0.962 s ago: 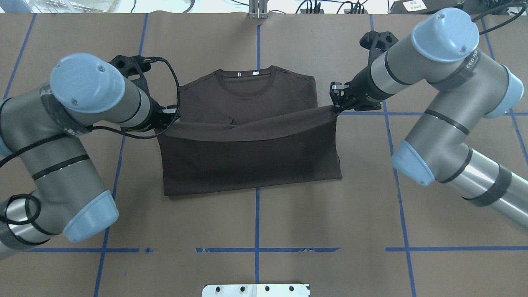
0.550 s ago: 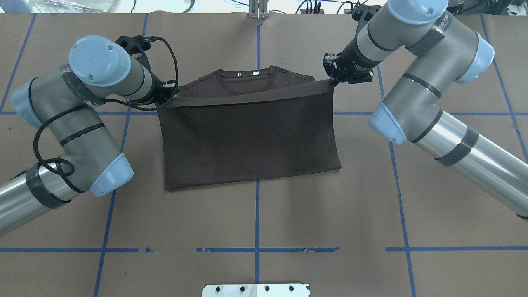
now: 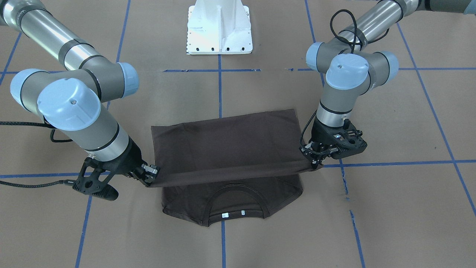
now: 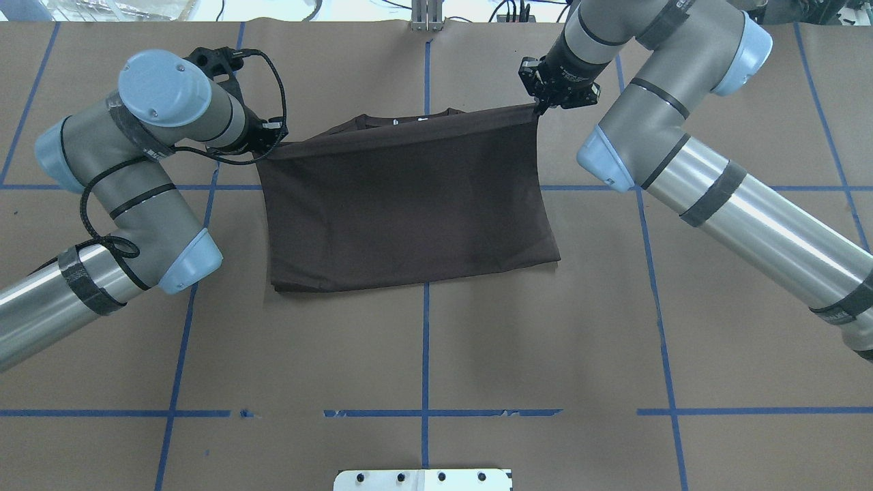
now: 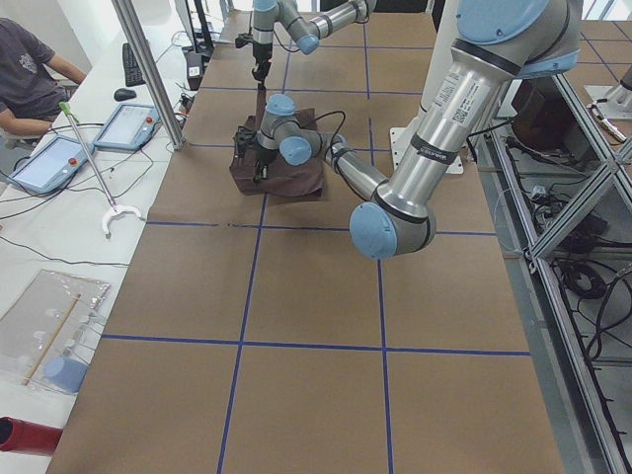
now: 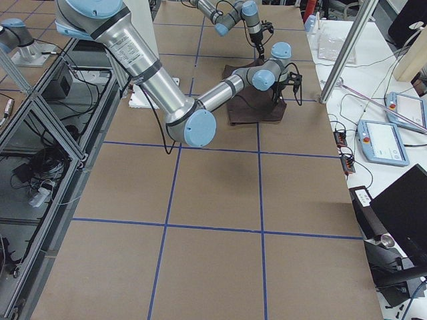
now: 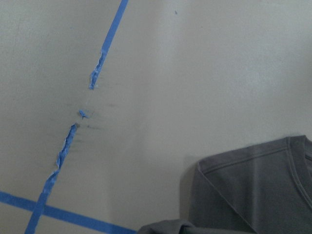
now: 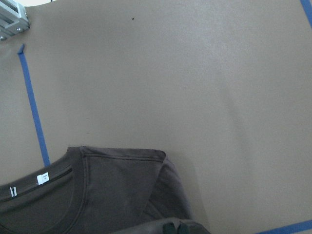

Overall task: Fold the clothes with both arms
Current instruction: 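Release the hem near the collar and raise both grippers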

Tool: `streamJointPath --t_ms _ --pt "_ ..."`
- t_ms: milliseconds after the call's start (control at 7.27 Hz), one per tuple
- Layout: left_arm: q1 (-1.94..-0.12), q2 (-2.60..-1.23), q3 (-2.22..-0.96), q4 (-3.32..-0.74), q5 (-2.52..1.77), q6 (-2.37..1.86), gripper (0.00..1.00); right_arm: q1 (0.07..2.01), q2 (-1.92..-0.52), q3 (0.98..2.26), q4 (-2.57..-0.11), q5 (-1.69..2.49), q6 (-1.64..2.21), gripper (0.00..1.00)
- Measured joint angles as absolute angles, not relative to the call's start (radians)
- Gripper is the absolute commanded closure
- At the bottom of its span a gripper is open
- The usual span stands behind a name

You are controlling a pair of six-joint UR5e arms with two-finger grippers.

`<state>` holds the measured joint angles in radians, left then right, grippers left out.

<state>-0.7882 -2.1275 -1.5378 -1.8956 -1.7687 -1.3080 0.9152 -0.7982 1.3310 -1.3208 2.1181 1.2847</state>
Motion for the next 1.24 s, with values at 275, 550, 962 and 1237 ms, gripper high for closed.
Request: streamJointPath --t_ms 275,550,962,1237 --pt "-0.789 -2.150 -1.527 -1.896 -1.769 -1.309 1.00 0.915 -0.748 1.246 -1.320 2.115 1.282 1.00" --pt "-0.789 -2.164 -1.520 -1.895 -1.769 -1.316 0.97 0.905 -0.725 1.174 -1.271 2.113 1.284 1.00" --pt "-0.786 -2.213 -1.449 -1.900 -1.768 -1.319 0.00 0.885 -0.740 1.181 -1.236 2.116 1.290 0.01" --pt "-0.785 -2.234 -1.412 -1.902 -1.765 -1.320 0.00 0.875 -0.759 1.200 -1.233 2.117 1.285 0.00"
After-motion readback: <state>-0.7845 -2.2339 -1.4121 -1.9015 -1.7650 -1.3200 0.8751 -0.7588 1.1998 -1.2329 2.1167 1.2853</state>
